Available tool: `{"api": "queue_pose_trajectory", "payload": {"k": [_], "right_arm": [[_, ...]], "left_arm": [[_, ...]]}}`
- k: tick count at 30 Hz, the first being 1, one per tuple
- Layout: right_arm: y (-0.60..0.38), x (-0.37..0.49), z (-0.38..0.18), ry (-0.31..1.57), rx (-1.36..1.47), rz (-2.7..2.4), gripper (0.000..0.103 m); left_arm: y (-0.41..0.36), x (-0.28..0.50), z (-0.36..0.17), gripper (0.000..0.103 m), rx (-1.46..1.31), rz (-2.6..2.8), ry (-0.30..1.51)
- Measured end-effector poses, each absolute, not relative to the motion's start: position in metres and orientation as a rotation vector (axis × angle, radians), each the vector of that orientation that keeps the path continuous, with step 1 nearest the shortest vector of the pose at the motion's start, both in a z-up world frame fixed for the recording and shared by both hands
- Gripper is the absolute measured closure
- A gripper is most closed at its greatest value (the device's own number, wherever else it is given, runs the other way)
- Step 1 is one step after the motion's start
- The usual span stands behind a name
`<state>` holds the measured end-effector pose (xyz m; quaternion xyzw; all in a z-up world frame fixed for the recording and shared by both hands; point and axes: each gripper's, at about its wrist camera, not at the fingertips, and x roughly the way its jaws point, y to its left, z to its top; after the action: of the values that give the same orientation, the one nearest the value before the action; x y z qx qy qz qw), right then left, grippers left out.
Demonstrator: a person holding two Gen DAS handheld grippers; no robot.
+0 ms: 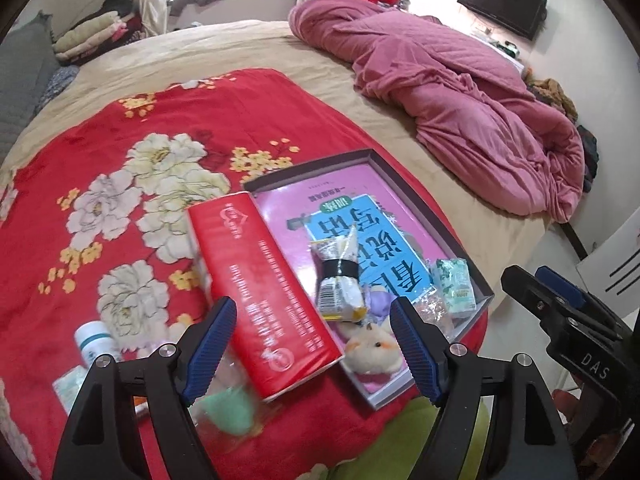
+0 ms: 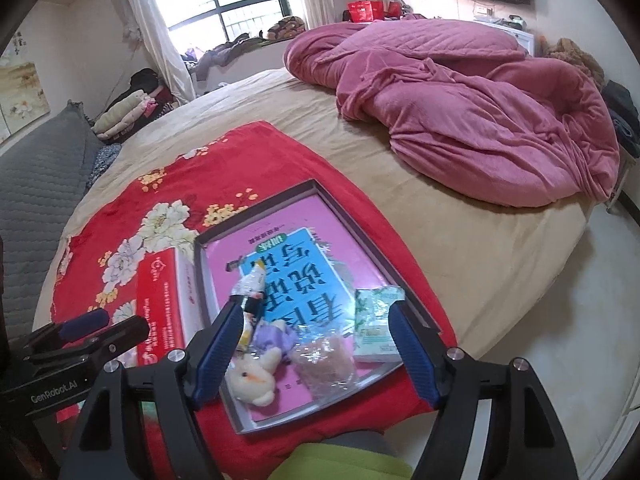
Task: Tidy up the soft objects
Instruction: 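Move both open tools back over the remaining pile beside the tray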
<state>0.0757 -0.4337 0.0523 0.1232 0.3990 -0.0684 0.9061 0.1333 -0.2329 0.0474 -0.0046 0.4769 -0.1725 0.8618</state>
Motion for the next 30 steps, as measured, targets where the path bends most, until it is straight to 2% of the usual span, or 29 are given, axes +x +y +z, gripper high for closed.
{"api": "queue_pose_trajectory", "payload": {"k": [10,21,30], "right_arm": [[-0.385,0.075,0.075,0.798,0.187,-0.057,0.028],[-0.315,0.073,0.103,0.751,0.138,0.073,0.027],[-0.275,0.069,0.121,0.729,0.101,0.133,0.027]], "left_arm": [[-0.175,0.108,0.071,0.023,-0.037,-0.302,0.964],[-0.068,0.086,0.105,0.023,-0.087,-0.147,0.899],[-0.023,0.068,0.111,0.022,-0.143,-0.112,0.871]]}}
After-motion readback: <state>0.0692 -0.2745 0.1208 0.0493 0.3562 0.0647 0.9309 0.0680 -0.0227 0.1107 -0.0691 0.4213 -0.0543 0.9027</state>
